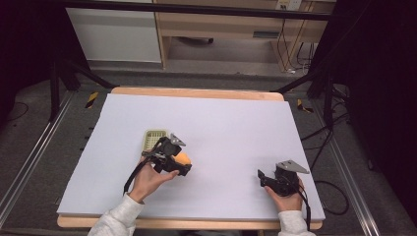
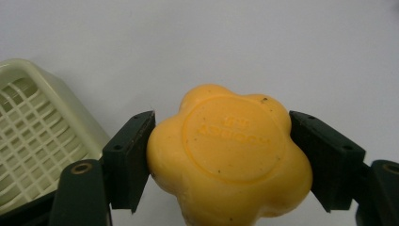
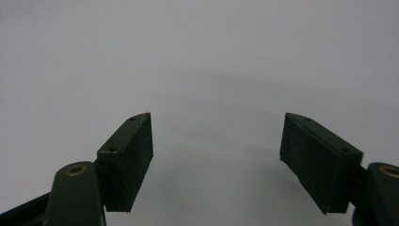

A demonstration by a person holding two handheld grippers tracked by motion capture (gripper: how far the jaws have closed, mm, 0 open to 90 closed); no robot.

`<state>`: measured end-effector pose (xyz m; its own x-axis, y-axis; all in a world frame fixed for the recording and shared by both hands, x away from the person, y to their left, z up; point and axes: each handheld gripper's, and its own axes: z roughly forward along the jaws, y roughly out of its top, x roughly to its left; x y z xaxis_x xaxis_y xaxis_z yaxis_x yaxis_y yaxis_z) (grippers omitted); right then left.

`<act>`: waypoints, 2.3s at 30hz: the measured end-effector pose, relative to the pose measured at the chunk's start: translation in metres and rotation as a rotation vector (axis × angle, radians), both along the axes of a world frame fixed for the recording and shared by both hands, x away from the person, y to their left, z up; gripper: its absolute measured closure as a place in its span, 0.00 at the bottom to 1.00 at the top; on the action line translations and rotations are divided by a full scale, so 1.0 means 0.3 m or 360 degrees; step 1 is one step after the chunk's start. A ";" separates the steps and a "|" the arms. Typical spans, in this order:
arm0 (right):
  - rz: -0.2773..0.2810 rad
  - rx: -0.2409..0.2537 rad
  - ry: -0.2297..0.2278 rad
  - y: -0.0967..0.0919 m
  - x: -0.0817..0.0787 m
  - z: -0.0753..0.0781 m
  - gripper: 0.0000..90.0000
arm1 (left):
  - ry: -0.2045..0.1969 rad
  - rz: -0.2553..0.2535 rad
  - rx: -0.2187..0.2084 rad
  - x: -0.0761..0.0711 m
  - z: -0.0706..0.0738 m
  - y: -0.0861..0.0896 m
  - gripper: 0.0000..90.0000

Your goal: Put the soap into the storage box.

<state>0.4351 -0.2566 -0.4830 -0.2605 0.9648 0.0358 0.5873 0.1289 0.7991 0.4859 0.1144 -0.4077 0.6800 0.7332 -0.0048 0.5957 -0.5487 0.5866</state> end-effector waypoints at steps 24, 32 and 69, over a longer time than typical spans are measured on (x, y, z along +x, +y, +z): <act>-0.0004 -0.0001 -0.0004 -0.002 0.000 0.000 0.29 | -0.0061 0.0142 -0.0035 0.064 0.062 0.097 0.29; -0.0009 0.0000 -0.0004 -0.002 0.001 0.000 0.29 | -0.0043 0.0187 -0.0034 0.096 0.055 0.122 0.29; 0.0002 0.0001 -0.0002 -0.004 0.003 -0.001 0.30 | -0.0028 0.0386 -0.0056 0.221 -0.024 0.240 0.29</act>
